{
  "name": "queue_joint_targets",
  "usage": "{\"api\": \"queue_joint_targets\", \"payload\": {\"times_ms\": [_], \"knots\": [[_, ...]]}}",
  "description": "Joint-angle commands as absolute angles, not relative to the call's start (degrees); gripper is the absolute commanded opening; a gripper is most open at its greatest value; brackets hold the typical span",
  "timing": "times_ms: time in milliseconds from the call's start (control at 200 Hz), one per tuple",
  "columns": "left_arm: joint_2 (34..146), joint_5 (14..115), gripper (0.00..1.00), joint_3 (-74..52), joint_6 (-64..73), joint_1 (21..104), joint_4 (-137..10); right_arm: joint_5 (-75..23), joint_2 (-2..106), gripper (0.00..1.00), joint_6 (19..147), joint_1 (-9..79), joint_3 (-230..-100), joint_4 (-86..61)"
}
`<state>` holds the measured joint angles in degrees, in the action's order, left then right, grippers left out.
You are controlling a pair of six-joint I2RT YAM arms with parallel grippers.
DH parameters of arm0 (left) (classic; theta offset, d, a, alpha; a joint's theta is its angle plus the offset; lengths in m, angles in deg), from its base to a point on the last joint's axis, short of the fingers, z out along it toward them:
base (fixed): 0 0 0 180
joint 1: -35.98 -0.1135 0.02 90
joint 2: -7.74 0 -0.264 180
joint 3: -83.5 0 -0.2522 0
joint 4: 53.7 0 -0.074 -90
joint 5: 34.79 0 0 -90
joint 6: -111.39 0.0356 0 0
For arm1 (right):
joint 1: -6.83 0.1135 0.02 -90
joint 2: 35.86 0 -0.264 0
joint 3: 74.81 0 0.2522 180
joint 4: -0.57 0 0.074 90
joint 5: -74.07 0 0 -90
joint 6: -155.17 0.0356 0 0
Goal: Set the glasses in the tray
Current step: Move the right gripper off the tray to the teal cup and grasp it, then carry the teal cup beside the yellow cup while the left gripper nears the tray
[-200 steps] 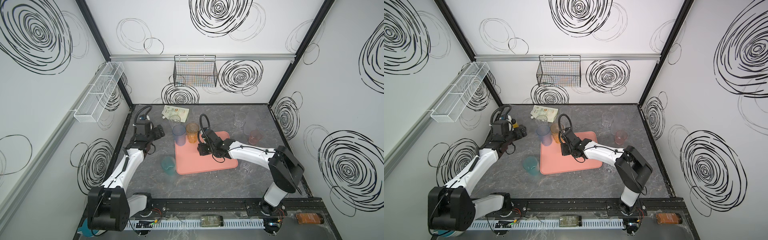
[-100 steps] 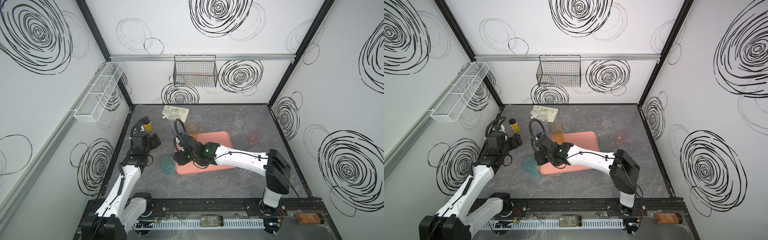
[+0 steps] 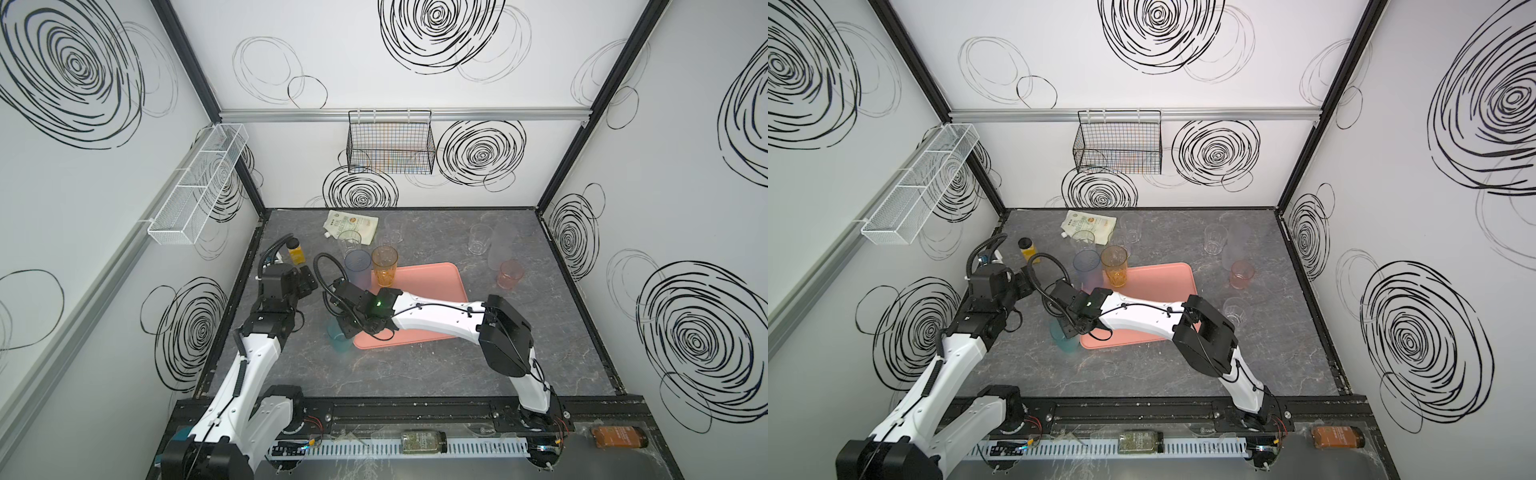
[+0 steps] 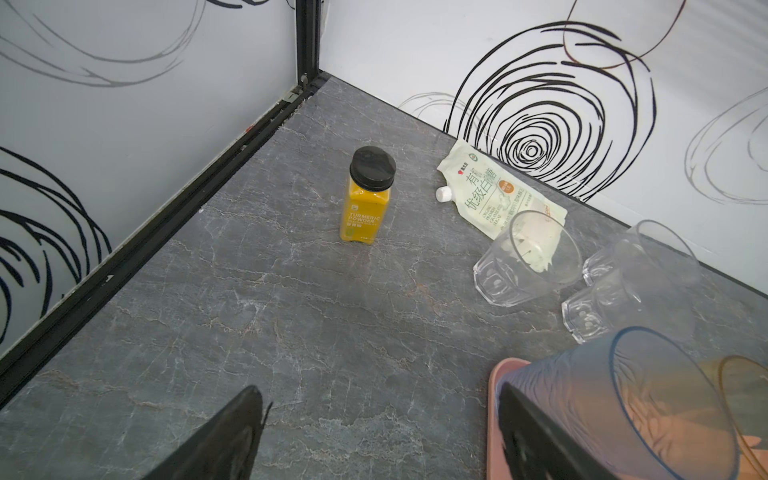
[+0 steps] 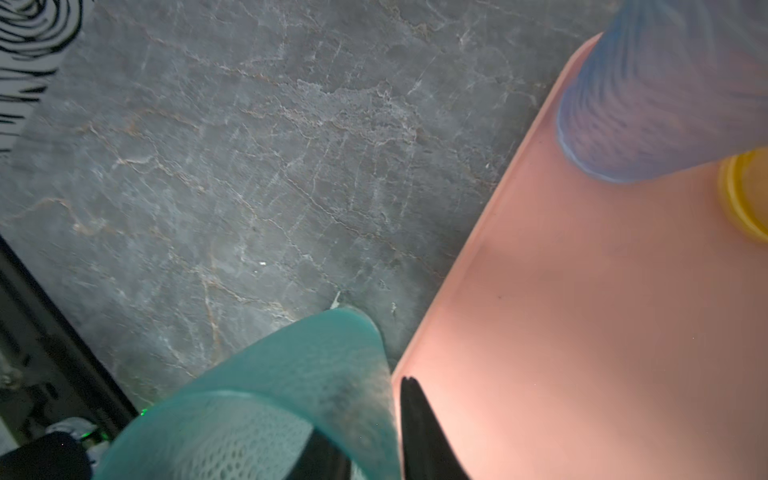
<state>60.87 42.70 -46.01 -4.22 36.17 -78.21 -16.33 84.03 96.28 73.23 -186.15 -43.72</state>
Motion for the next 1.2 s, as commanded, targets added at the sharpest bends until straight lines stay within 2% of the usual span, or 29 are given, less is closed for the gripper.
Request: {"api": "queue_joint_targets", "payload": {"times_ms": [0,180,400,510,725,891,1061,1196], "knots": [[59.97,41.04,0.91,-45.82,-5.39,36.94,-78.03,-12.69,82.36,0.14,95.51,74.12,-187.54,-46.69],[58.83,39.73,0.91,-42.93,-5.16,38.69,-80.45,-13.58,76.8,0.04,93.66,73.78,-185.25,-47.13],[56.53,29.06,0.9,-36.98,-1.62,48.13,-84.77,-18.44,65.43,0.02,91.31,69.13,-177.63,-48.29],[56.24,24.69,0.9,-35.89,-2.82,55.75,-85.32,-17.46,59.88,0.02,89.52,64.6,-172.23,-51.49],[57.33,15.15,0.91,-39.62,-10.96,76.24,-80.64,-16.46,52.63,0.02,85.31,50.65,-164.33,-54.94],[63.1,8.07,0.92,-44.11,-14.01,88.46,-74.01,-13.02,54.62,0.02,84.05,43.68,-161.37,-50.26],[70.19,8.9,0.94,-44.77,-13.13,90.49,-70.33,-14.84,66.18,0.0,85.03,39.28,-172.7,-54.47],[69.71,8.06,0.96,-46.43,-11.3,90.16,-67.97,-14.17,72.27,0.0,84.21,39.41,-178.38,-55.21]]}}
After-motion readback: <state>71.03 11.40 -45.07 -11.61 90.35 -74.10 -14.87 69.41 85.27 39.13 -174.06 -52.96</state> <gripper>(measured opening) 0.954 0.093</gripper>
